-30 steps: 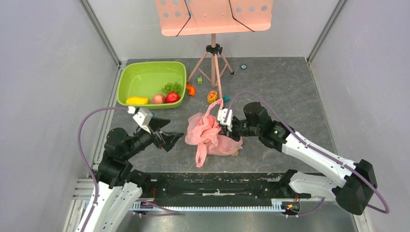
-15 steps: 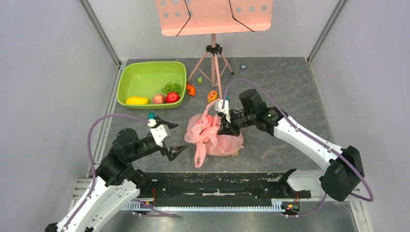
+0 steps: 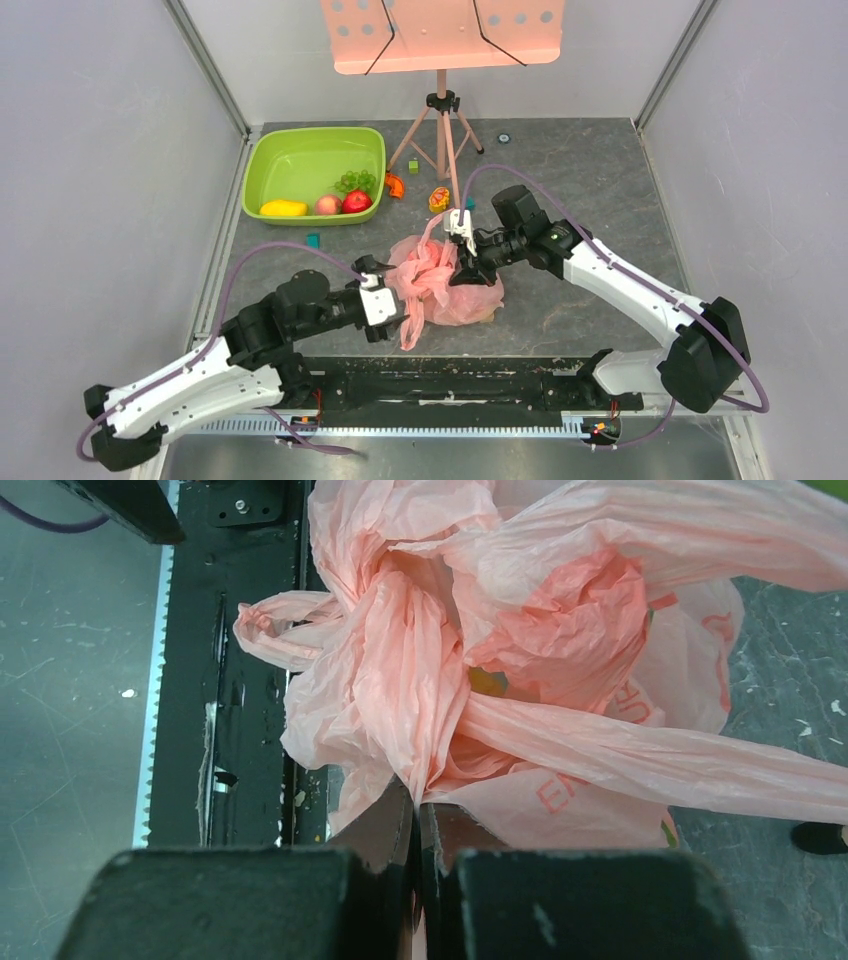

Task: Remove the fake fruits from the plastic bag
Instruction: Untie the plastic bag at the center of the board.

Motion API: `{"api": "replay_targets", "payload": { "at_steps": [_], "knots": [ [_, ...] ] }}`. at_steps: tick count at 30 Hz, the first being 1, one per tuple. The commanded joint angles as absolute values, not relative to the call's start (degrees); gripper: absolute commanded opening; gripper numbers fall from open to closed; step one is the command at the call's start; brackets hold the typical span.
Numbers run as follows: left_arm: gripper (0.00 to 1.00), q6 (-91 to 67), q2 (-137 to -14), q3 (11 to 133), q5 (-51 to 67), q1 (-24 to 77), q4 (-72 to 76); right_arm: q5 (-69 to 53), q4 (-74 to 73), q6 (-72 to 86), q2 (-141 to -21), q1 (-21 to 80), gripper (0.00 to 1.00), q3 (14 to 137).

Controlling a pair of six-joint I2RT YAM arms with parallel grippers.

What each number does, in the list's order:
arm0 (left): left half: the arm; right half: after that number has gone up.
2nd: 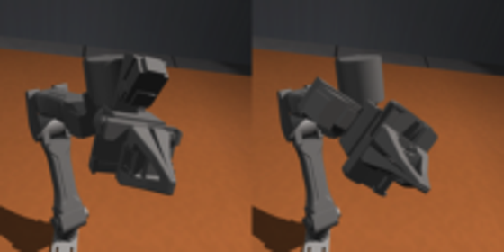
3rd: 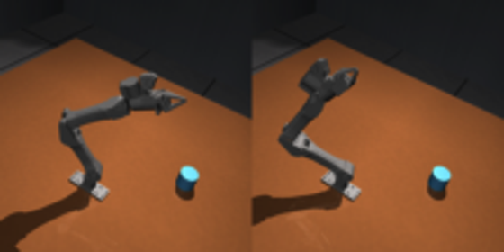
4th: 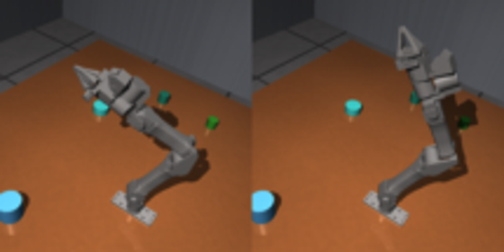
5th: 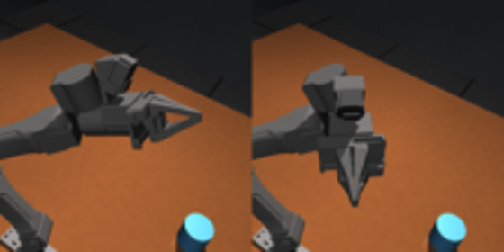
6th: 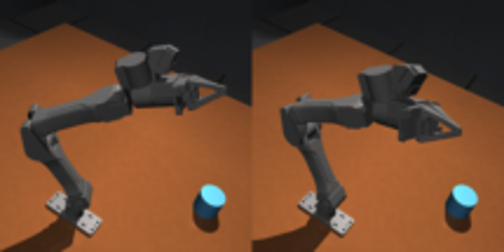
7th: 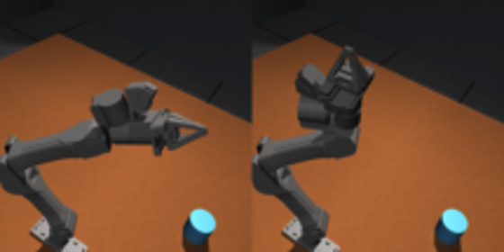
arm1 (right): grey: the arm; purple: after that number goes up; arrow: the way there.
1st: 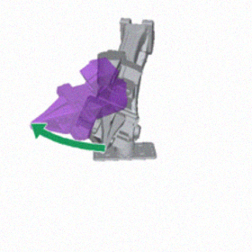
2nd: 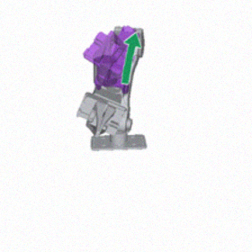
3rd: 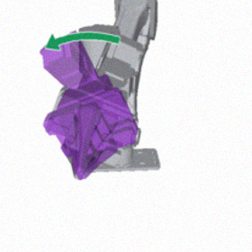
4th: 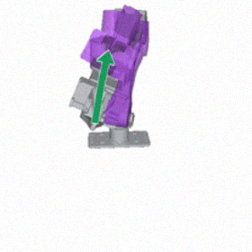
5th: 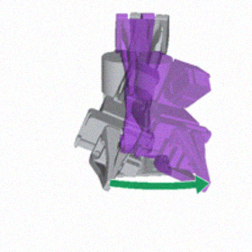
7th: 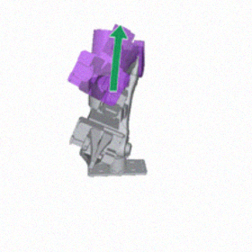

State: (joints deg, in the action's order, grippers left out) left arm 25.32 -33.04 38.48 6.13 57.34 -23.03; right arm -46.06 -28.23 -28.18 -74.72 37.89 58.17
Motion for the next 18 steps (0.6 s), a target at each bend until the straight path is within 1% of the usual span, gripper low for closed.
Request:
{"api": "replay_targets", "payload": {
  "at_steps": [1,5,9,14,18],
  "knots": [
    [1.00,33.4,-36.3,39.2,-6.7,64.4,-21.2,-48.9,-29.7,-29.4,-75.8,37.9,0.00,61.0],
    [1.00,37.1,-39.2,40.2,-14.8,69.1,-22.4,-49.3,-30.1,-30.1,-75.4,37.9,0.00,60.2],
    [0.99,39.2,-39.3,40.3,-16.6,70.0,-22.7,-50.0,-30.4,-30.6,-75.0,37.9,0.00,59.8],
    [0.91,40.3,-40.5,40.2,-17.3,70.1,-22.7,-51.1,-31.0,-31.3,-75.1,37.9,0.00,60.0],
    [0.87,41.7,-42.2,40.1,-18.1,70.0,-22.5,-52.3,-31.4,-31.7,-75.0,37.9,0.00,60.0]
  ]
}}
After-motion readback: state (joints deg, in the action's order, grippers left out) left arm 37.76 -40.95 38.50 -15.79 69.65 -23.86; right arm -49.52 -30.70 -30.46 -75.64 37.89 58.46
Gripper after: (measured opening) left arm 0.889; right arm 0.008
